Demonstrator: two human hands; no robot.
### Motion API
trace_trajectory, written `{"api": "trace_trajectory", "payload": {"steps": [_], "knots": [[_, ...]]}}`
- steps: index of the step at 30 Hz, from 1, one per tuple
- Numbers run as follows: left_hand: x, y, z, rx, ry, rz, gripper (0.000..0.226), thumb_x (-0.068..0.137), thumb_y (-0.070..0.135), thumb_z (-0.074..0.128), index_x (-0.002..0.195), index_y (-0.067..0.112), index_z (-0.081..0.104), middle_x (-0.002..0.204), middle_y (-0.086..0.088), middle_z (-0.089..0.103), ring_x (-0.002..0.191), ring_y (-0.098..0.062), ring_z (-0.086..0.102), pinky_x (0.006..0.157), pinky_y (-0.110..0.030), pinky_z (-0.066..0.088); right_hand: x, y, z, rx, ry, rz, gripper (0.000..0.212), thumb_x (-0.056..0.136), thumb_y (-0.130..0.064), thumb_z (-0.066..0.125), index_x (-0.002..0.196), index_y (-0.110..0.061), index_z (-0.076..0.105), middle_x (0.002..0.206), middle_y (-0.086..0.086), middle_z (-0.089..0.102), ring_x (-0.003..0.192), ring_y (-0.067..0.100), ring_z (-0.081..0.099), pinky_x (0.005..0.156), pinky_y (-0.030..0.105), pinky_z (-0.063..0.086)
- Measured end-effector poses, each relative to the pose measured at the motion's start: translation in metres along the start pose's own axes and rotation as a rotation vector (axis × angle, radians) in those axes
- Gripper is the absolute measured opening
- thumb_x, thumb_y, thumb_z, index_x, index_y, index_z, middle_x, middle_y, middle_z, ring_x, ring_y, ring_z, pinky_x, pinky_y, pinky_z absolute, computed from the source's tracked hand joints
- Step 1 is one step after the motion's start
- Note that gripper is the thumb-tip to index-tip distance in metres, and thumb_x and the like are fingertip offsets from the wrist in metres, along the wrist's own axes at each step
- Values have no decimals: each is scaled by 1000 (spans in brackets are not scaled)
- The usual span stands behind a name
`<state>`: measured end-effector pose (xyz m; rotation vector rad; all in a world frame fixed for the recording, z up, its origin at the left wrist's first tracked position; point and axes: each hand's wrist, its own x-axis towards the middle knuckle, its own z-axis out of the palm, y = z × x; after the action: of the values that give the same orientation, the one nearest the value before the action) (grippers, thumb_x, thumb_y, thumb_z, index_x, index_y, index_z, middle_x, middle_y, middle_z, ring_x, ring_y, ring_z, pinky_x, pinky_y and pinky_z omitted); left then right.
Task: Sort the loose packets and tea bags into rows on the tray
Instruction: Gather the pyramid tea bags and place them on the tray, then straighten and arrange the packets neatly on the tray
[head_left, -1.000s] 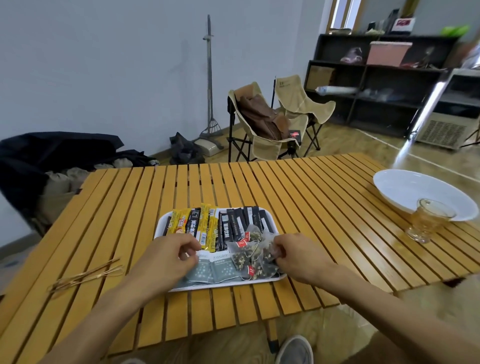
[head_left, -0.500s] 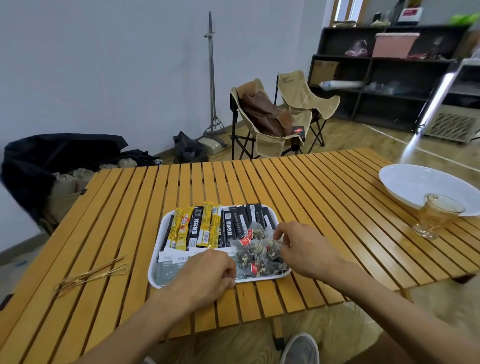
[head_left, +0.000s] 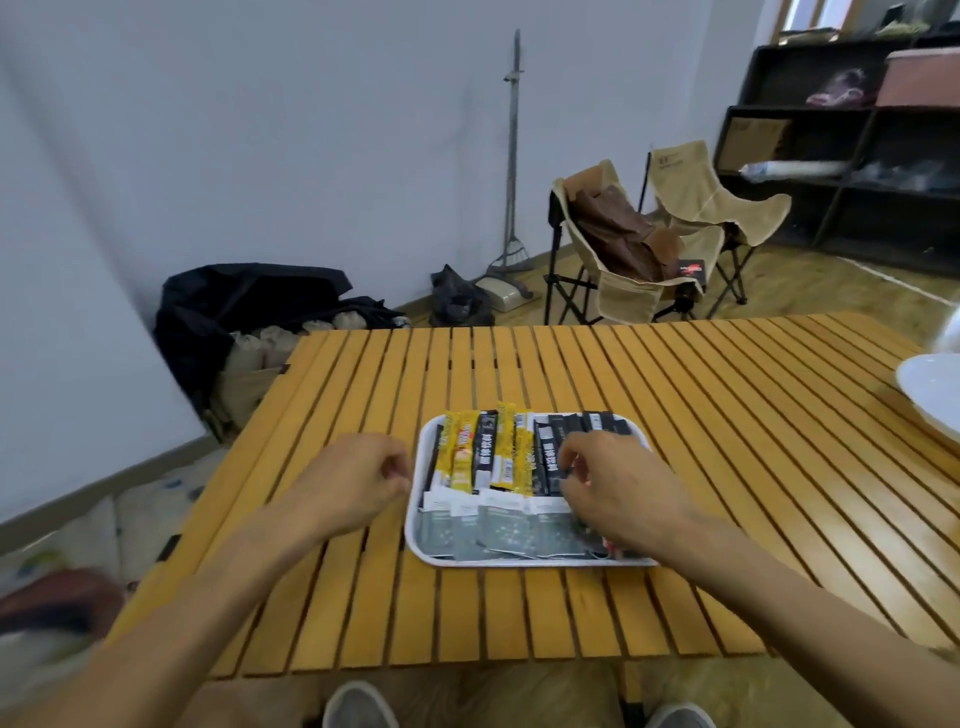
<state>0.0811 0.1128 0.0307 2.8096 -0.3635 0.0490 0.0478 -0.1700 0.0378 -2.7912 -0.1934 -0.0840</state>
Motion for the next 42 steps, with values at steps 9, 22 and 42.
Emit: {"api": "trace_trajectory", "payload": {"steps": [9, 22, 42], "knots": [[-32, -100, -14, 100, -40, -213, 15, 85, 30, 72, 100, 30, 67, 103, 9, 64, 102, -15, 61, 84, -32, 50, 64, -129, 74, 108, -168, -348, 22, 92, -17, 55, 103, -15, 74, 108, 7, 73, 100, 29, 67, 85, 43, 57], [-46, -142, 1, 2, -54, -282, 8, 90, 22, 67, 87, 29, 65, 90, 12, 61, 87, -5, 57, 70, -22, 43, 88, -174, 129, -60, -292, -425, 13, 94, -16, 54, 93, -17, 67, 98, 5, 68, 93, 27, 60, 98, 46, 39], [-25, -38, -25, -127, 92, 2, 12, 94, 27, 63, 89, 34, 71, 83, 17, 68, 84, 2, 59, 77, -28, 50, 60, -112, 33, 345, -261, -310, 8, 93, -10, 64, 90, -14, 70, 92, 1, 69, 88, 18, 64, 80, 36, 56]]}}
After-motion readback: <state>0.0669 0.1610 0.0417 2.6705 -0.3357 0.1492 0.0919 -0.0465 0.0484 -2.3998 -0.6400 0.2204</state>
